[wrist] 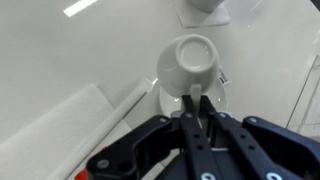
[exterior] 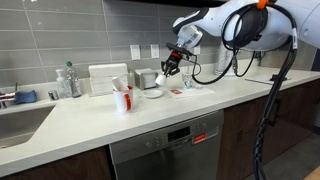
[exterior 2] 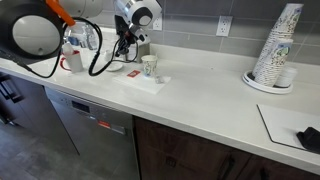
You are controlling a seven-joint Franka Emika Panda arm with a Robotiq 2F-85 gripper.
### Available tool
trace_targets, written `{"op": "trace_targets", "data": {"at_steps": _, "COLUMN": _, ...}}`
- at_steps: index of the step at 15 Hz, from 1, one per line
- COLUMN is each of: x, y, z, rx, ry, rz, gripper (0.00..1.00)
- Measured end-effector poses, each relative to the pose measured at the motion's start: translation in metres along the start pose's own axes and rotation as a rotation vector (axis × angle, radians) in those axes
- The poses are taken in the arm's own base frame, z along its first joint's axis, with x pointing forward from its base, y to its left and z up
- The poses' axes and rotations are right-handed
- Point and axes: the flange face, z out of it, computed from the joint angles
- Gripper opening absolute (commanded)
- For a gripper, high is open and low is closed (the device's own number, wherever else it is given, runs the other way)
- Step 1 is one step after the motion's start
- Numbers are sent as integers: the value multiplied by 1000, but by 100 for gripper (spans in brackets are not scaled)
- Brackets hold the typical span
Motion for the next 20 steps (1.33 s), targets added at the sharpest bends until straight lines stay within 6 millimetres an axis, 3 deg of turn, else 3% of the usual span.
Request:
{"op": "trace_targets", "data": {"at_steps": 9, "x": 0, "y": -1, "z": 3, "rx": -3, "ry": -2, "rz": -11, "gripper": 7}}
{"op": "trace_targets", "data": {"at_steps": 20, "x": -18, "y": 14, "z": -11, "rx": -21, "ry": -133, "rz": -491, "gripper": 6}}
